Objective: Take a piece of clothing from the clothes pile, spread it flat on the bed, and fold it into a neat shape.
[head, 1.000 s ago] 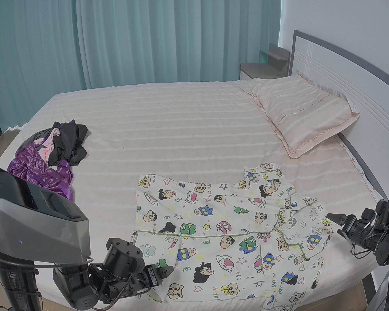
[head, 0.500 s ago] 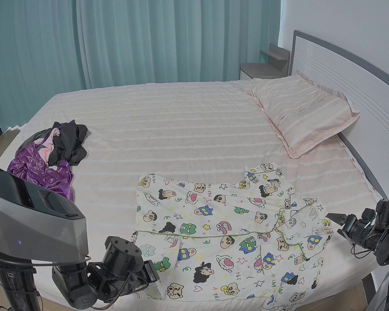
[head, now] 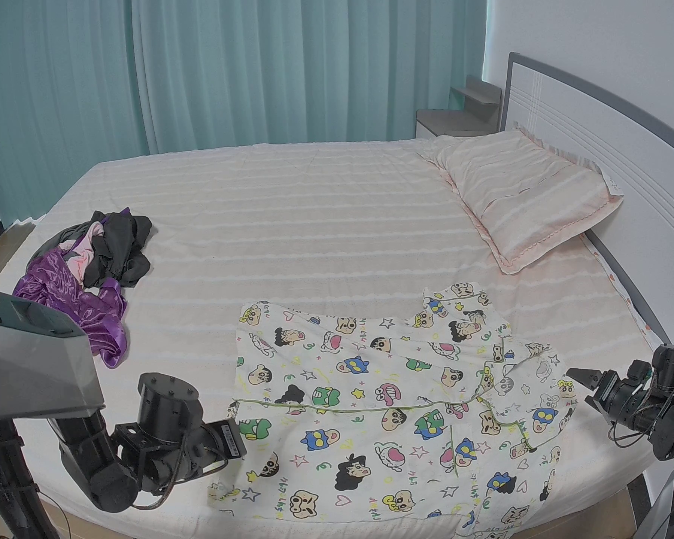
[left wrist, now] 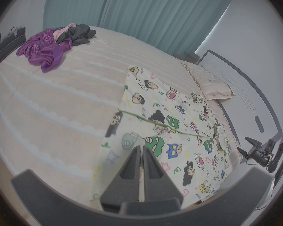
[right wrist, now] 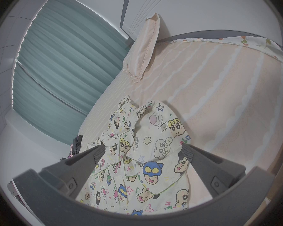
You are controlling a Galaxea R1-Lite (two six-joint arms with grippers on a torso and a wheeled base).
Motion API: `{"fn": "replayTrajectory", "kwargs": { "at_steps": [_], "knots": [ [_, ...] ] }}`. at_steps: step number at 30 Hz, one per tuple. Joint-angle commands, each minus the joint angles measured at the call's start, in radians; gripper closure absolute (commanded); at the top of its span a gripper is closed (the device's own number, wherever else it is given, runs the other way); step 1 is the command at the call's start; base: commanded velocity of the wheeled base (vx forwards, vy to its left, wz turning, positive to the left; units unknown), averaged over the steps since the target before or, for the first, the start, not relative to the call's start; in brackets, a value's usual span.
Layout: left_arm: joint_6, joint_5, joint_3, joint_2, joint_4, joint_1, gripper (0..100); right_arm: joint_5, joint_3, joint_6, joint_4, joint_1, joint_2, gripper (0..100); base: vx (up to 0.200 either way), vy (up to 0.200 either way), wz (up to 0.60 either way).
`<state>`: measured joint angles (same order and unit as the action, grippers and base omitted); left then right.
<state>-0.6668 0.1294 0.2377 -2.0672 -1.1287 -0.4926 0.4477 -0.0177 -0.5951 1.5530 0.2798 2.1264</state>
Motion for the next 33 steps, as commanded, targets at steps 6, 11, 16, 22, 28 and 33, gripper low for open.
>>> {"fn": "replayTrajectory", "kwargs": {
  "at_steps": [6,11,16,22,28,33],
  "knots": [
    [0.144,-0.056,0.003,0.009,-0.080,0.118,100,0.000,0.018,0.000,0.015,-0.001,-0.002,0,0.000,0.000,0.00],
    [0.190,-0.097,0.002,-0.030,-0.108,0.146,100,0.000,0.018,0.000,0.015,0.001,-0.002,0,0.000,0.000,0.00],
    [0.199,-0.097,0.002,-0.076,-0.128,0.161,100,0.000,0.018,0.000,0.015,-0.001,-0.002,0,0.000,0.000,0.00],
    [0.197,-0.057,0.002,-0.103,-0.134,0.169,0,0.000,0.018,0.000,0.015,0.001,0.000,0,0.000,0.000,0.00],
    [0.185,-0.047,0.017,-0.113,-0.135,0.232,0,0.000,0.018,0.000,0.015,-0.001,0.000,0,0.000,0.000,0.00],
    [0.133,-0.183,0.015,-0.103,-0.135,0.250,0,0.000,0.018,0.000,0.015,0.001,0.000,0,0.000,0.000,0.00]
  ]
}}
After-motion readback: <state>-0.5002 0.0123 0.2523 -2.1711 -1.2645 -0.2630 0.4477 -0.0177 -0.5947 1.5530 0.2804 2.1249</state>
